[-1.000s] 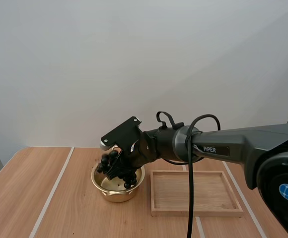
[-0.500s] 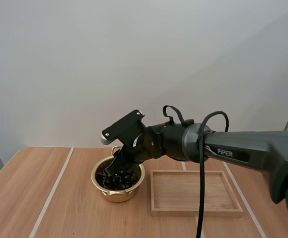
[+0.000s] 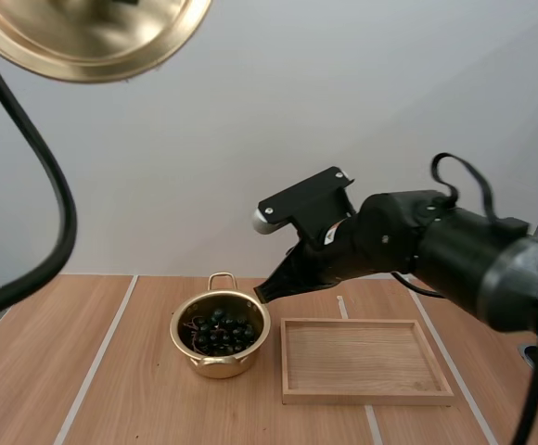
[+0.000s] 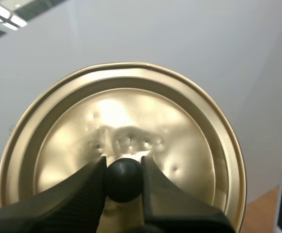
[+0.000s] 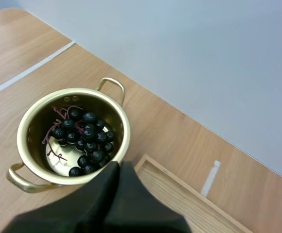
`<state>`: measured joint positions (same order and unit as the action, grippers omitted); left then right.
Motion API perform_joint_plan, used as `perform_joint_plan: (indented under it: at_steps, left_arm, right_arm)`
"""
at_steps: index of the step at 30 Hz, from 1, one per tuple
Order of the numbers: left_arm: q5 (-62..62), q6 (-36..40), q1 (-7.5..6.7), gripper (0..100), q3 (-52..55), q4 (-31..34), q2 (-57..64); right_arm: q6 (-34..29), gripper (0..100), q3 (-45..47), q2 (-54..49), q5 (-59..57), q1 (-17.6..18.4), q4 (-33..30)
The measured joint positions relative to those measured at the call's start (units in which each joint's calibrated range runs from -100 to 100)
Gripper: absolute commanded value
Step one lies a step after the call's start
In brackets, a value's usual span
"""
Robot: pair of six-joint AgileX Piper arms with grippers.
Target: Open the lid, put the grape in the pot, and close it
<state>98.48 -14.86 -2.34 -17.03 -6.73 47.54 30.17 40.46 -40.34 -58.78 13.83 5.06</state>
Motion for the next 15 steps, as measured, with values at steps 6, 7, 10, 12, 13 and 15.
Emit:
perform_joint_plan:
  at_steps: [6,7,10,12,13,15]
  left_arm:
    - [0.4,-0.4,0.00,0,9.5,0.1,-4.7]
    - [0.4,-0.5,0.00,0,10.5,0.1,-4.8]
    - [-0.2,-2.7,0.00,0,18.7,0.1,-8.3]
    - [-1.1,-3.6,0.00,0,22.5,0.0,-10.1]
    - [-1.8,-4.1,0.00,0,24.4,-0.3,-10.7]
    - [-4.2,-5.6,0.00,0,28.5,-1.5,-13.0]
  right_arm:
    - [0.0,0,0.0,-10.8,-9.5,-1.1,0.1]
    - [0.0,0,0.0,-12.5,-10.6,-1.1,0.2]
    - [-0.2,0,0.0,-20.4,-18.5,-1.1,1.5]
    - [-0.2,0,0.0,-22.6,-20.5,-1.1,1.7]
    - [-0.2,0,0.0,-23.2,-20.8,-1.1,1.7]
    - [-0.2,0,0.0,-26.5,-24.6,-1.1,1.7]
